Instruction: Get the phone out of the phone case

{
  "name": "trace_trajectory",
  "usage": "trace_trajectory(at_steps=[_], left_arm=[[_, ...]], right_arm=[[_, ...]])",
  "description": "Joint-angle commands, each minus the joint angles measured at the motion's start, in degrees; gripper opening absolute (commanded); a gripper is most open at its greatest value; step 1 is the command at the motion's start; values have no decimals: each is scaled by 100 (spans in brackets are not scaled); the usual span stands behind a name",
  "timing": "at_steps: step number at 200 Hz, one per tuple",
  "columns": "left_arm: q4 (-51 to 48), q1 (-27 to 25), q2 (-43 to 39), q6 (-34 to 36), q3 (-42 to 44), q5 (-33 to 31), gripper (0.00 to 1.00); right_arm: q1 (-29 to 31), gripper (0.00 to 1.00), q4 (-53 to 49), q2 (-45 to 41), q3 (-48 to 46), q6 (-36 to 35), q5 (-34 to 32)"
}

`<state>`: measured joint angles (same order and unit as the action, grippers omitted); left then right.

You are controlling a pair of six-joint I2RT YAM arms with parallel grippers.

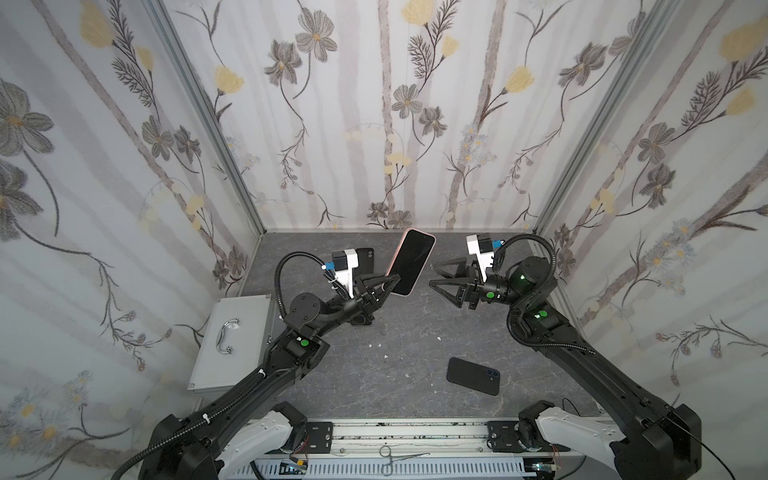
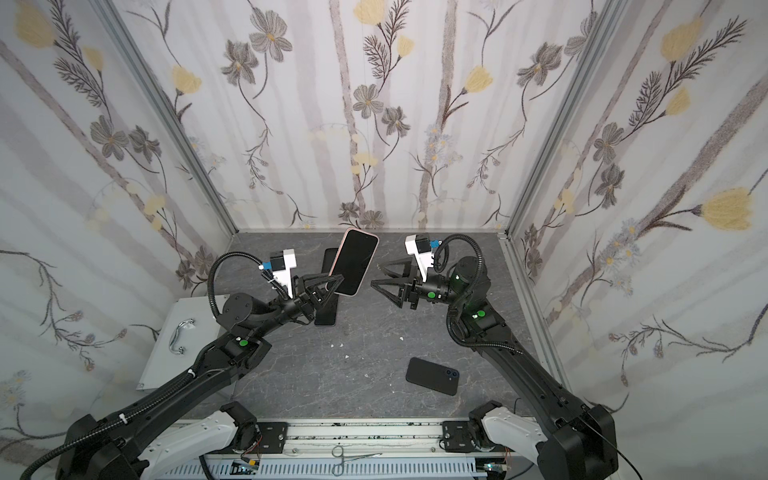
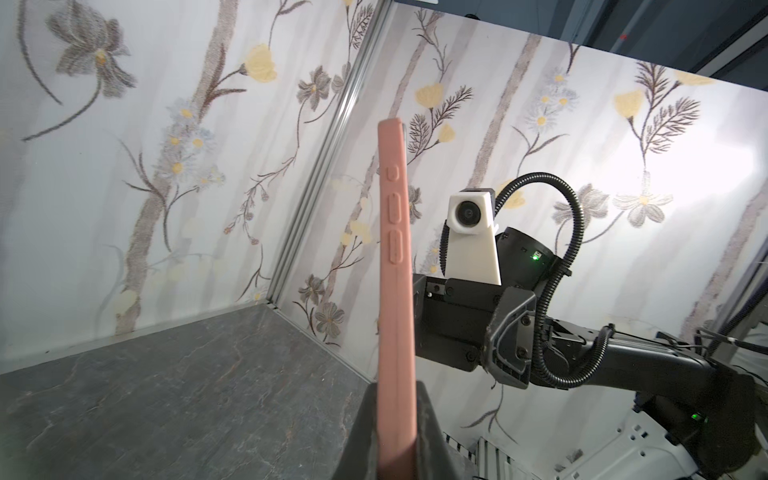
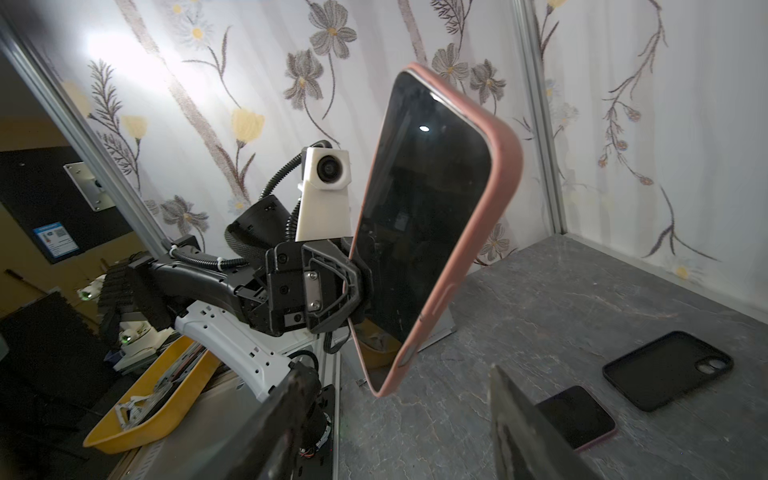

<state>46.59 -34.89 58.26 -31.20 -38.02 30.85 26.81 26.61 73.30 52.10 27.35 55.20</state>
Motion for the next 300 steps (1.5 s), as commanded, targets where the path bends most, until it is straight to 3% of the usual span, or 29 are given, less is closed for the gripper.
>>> trace_trajectory(at_steps=[1, 55, 145, 281, 300], left_arm=[[1078, 1, 103, -360, -120, 492, 0], [1535, -42, 248, -655, -176, 476, 0], [1669, -116, 366, -627, -158, 411, 0], [1709, -169, 406, -675, -20, 432, 0], [1709, -173, 439, -638, -20, 436, 0]], right_arm=[[80, 68, 205, 120, 112, -85, 437], [236, 60, 183, 262, 271, -225, 431], [428, 36, 990, 505, 267, 233, 597], [518, 0, 783, 414, 218, 70, 564], [510, 0, 601, 339, 231, -64, 486]])
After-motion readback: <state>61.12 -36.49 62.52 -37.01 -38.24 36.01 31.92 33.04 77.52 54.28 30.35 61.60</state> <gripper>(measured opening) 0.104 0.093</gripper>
